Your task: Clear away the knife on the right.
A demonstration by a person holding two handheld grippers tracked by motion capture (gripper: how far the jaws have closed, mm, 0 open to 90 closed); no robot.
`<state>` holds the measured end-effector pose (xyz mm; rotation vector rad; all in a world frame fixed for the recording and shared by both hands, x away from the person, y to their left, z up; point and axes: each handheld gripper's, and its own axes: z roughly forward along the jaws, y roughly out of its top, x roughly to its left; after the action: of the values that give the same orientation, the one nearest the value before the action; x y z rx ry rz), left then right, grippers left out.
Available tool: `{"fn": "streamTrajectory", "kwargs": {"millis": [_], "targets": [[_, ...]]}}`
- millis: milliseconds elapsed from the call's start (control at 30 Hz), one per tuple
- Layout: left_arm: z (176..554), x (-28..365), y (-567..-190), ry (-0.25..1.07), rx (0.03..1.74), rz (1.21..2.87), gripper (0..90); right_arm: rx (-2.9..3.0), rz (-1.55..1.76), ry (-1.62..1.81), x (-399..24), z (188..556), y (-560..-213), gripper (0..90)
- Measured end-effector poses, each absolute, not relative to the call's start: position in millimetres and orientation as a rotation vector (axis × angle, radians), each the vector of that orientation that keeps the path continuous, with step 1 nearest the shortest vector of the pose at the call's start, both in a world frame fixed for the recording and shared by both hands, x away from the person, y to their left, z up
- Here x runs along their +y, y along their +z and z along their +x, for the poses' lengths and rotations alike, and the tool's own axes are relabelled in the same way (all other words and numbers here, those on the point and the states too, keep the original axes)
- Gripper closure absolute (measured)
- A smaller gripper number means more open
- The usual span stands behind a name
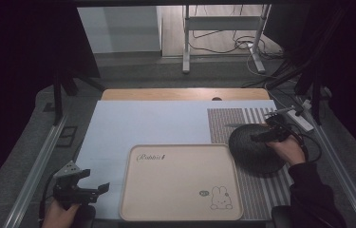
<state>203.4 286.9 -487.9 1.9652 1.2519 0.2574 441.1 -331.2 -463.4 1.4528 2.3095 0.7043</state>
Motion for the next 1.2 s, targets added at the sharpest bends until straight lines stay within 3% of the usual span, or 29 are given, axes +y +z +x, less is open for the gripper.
{"fn": "streamTrajectory", "kwargs": {"millis": [933,1100,1133,1200], "targets": [[204,287,-488,0.253,1.253,1.965,1.5,2.3,1.504,0.601,-330,500,-473,0.0],[204,286,-488,0.252,1.253,1.97,1.5,2.295,1.506,0.628,-333,506,-474,9.9],[204,286,-488,0.253,1.253,1.97,1.5,2.301,1.503,0.648,-335,508,-472,22.2],[205,286,-488,0.252,1.253,1.97,1.5,2.302,1.506,0.658,-336,509,-472,26.4]]}}
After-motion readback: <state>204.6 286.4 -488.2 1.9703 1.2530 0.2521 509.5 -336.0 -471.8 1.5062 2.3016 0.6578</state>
